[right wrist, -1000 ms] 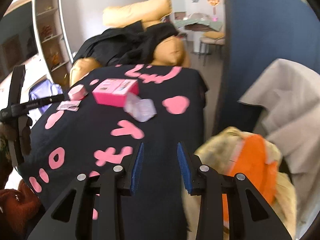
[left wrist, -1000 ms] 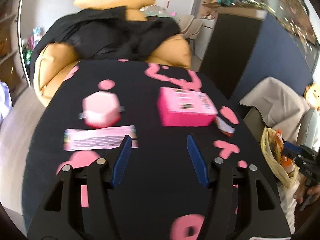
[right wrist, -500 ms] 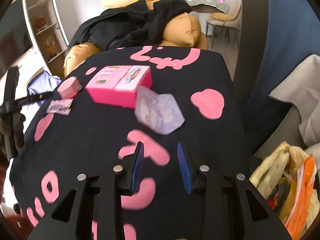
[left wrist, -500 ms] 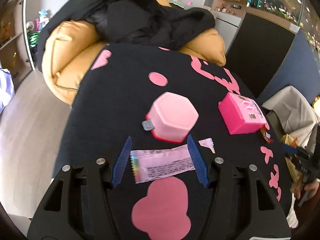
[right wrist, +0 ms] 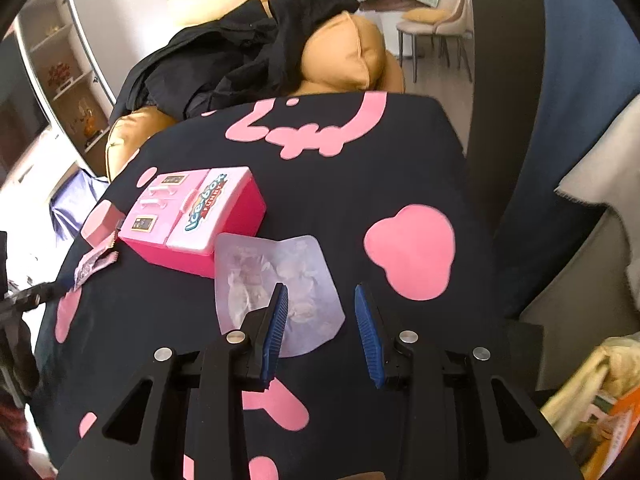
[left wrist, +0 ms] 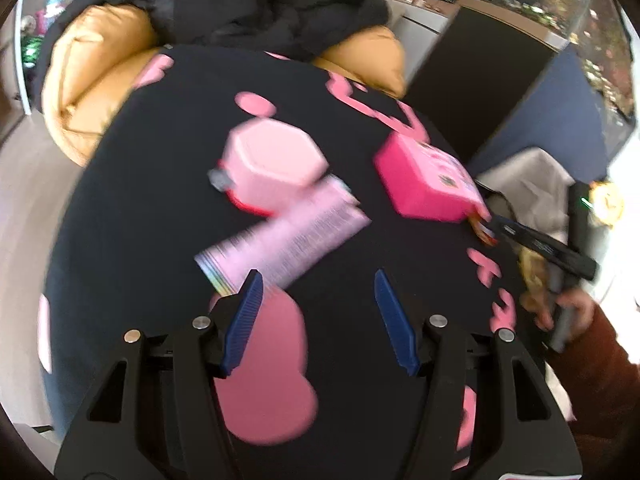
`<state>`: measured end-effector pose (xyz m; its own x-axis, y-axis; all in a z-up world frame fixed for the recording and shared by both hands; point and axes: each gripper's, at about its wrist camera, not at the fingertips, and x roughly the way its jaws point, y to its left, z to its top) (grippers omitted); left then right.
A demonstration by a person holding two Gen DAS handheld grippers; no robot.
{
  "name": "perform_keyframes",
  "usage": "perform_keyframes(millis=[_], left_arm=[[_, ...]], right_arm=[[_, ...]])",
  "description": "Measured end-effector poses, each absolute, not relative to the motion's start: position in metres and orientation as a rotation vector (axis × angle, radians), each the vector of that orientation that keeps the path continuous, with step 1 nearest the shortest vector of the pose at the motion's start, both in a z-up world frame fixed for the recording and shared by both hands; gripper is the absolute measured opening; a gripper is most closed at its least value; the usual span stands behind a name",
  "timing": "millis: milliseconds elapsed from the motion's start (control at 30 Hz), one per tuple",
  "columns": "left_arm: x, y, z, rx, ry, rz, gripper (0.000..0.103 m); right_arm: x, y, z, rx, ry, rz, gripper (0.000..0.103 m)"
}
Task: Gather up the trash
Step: 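Move both tools back over the table toward the pink wrapper and clear tray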
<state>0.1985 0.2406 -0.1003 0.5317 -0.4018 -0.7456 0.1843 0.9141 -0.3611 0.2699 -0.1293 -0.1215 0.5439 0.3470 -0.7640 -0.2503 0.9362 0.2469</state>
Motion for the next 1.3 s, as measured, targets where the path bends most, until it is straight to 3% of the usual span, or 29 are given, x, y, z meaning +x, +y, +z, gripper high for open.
perform_keyframes(millis=[367,600,733,933,1300], left_arm=[[0.19,0.231,-0.083,-0.088,0.814,-0.339,0.055],[0.229,0.236,-0.105,-0.042,0.926,-0.279,0.055],[0.219,0.227,-0.106,-0.062,0.946,-0.326,0.048],[0.194,0.202,-0.108,-0.061,0.973,-0.39,0.048],[0.19,0.205,-0.109,-0.174,0.948,-0.325,0.049]], right_arm=[[0.265,-0.119,-0.132,0.085,0.958,0.382,0.034],[0.268,-0.125,-0.133,0.127,0.993,0.398,0.034],[0.265,-0.123,-0.132,0.114,0.992,0.395,0.034],[0.246,-0.109,-0.125,-0.04,0.948,0.414,0.034],[0.275,-0.111,-0.131,0.152,0.984,0.367,0.034]])
